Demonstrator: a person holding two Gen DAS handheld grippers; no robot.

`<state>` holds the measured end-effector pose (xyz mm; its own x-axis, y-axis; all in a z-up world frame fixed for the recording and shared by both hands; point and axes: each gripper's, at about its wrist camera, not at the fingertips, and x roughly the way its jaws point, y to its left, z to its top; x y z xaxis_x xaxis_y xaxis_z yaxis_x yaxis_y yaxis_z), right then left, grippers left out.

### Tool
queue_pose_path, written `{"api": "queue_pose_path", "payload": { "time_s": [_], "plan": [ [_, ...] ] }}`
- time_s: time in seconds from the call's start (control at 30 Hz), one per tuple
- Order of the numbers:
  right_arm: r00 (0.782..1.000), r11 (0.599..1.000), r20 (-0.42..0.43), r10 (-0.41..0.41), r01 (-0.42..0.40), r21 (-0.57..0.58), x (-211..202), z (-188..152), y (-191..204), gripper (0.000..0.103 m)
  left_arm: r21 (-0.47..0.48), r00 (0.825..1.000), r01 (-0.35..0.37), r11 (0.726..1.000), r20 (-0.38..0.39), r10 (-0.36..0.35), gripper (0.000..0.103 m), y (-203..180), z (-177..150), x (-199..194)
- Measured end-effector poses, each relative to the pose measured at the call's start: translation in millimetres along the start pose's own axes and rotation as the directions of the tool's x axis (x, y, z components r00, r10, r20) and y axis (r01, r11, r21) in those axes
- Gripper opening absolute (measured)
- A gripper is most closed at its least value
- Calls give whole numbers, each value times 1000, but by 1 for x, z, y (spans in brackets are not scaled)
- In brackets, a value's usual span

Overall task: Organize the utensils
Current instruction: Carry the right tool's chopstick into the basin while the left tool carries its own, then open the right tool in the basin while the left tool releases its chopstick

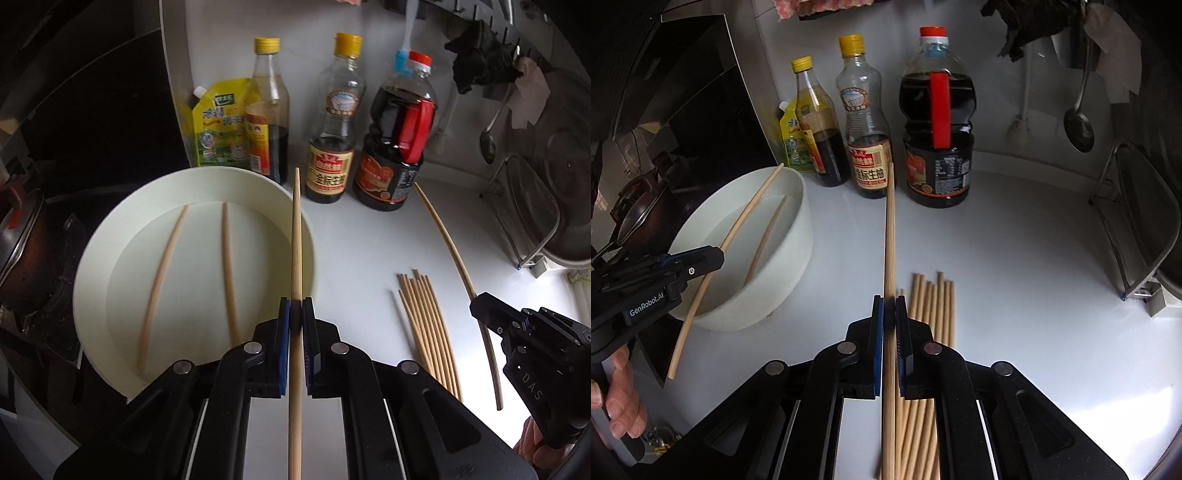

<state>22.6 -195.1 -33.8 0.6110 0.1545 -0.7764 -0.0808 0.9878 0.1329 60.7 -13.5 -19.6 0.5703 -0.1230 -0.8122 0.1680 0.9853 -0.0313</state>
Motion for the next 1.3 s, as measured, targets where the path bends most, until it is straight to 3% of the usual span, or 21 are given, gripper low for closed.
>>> {"api": "queue_pose_path", "payload": {
  "time_s": [0.27, 0.53, 0.87, 1.17, 1.27, 1.3],
  "plan": [
    [994, 991, 5, 113, -112, -68, 44, 56, 94, 6, -80, 995, -95, 992, -4, 95, 7, 93, 24, 7],
    [985, 986, -77, 151, -156, -57, 104, 81, 154, 6, -82, 994, -88, 993, -64, 83, 7, 140, 34, 46],
    [969, 990, -204, 140, -139, 18, 161, 71, 170, 6, -61, 991, -44, 997, -132, 35, 7, 158, 31, 85],
    [963, 993, -242, 116, -111, 35, 174, 66, 171, 6, -85, 984, -4, 996, -176, -11, 8, 166, 26, 101],
    [965, 994, -240, 109, -103, 35, 171, 66, 171, 8, -103, 987, 2, 995, -161, -19, 18, 170, 27, 98],
    [967, 994, -232, 108, -102, 36, 170, 67, 171, 9, -101, 988, -3, 995, -151, -12, 27, 170, 28, 95]
  ]
}}
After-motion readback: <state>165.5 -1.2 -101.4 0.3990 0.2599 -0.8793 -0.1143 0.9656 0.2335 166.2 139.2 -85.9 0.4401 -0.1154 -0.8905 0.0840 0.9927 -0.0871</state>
